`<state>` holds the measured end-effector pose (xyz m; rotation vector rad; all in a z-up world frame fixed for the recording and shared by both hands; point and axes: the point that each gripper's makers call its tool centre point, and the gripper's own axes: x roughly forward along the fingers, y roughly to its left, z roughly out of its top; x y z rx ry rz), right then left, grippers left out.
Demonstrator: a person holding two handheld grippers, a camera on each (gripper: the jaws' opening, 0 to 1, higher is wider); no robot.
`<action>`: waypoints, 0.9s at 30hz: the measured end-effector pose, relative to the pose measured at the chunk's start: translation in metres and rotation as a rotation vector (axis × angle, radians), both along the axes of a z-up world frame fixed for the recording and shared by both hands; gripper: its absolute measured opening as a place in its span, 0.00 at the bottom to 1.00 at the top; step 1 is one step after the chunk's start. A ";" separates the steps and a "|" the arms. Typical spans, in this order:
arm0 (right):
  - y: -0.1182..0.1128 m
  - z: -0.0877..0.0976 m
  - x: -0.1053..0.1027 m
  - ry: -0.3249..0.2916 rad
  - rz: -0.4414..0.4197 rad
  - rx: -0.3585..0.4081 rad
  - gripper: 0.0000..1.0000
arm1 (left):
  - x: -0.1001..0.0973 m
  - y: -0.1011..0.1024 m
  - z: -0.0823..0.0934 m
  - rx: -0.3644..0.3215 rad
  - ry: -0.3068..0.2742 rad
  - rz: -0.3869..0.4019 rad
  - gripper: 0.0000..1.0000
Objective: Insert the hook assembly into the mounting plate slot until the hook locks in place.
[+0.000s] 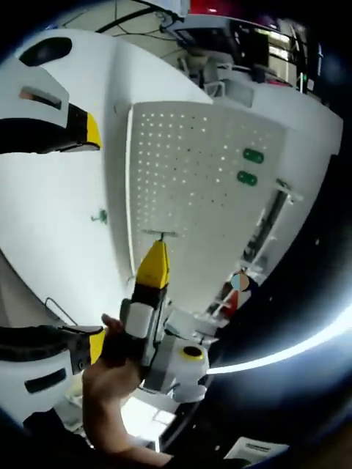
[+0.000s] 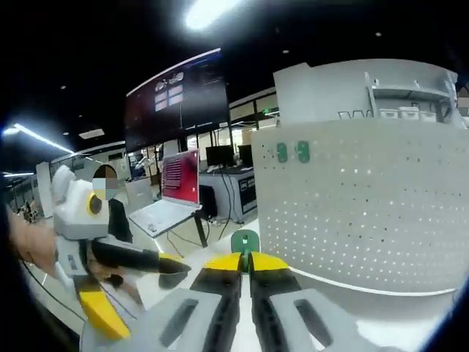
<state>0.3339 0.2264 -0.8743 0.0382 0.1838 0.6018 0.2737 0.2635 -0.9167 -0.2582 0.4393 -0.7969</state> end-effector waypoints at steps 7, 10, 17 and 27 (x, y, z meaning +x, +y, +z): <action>-0.006 0.034 0.025 -0.140 -0.129 0.020 0.00 | 0.002 0.019 -0.015 0.147 -0.033 0.028 1.00; -0.009 0.045 0.036 -0.190 -0.181 0.008 0.00 | 0.006 0.022 -0.008 0.102 -0.047 0.057 1.00; -0.018 0.062 0.065 -0.247 -0.281 0.012 0.00 | 0.004 0.016 -0.011 0.095 -0.037 0.042 1.00; -0.032 0.076 0.107 -0.295 -0.403 0.007 0.00 | 0.004 0.020 -0.018 0.071 -0.003 0.047 1.00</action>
